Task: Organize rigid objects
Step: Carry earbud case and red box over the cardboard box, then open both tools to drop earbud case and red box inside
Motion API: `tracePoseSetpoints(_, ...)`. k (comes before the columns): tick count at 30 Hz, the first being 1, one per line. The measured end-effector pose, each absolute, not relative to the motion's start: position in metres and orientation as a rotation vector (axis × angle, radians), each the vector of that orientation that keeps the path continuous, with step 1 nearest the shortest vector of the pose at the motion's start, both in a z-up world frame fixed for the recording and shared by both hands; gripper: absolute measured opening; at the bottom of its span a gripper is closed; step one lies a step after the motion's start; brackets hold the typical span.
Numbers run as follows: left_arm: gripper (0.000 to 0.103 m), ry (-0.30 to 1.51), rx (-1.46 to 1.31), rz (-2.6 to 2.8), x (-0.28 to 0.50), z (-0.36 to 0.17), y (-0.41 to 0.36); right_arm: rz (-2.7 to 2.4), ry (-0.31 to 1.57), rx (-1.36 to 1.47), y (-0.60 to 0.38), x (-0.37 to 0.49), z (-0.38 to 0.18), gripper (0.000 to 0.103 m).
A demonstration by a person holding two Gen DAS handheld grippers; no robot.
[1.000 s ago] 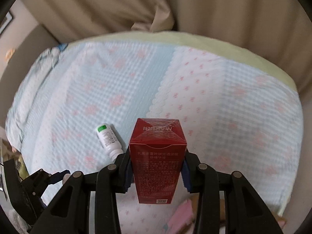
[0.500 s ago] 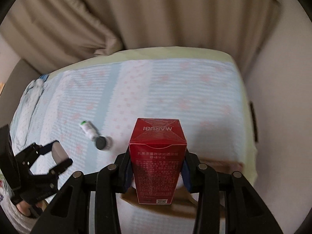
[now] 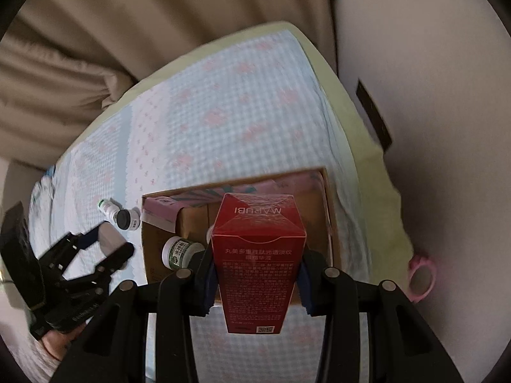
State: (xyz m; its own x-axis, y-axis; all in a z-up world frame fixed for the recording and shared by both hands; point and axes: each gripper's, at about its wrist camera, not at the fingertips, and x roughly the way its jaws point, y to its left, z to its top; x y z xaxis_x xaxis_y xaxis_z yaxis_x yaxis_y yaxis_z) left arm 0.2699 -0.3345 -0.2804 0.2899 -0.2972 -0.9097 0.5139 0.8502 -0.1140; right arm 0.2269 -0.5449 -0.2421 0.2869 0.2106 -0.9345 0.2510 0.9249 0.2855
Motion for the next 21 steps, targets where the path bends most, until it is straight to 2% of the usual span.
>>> tracePoseSetpoints(8, 0.058, 1.25, 0.267, -0.516, 0.291, -0.332, -0.357, -0.014, 1.353, 0.647, -0.552, 0.238, -0.305, 0.038)
tracePoseSetpoints(21, 0.058, 1.317, 0.357, -0.509, 0.313, -0.369, -0.369, -0.007, 1.483, 0.724, -0.526, 0.263, -0.36, 0.038)
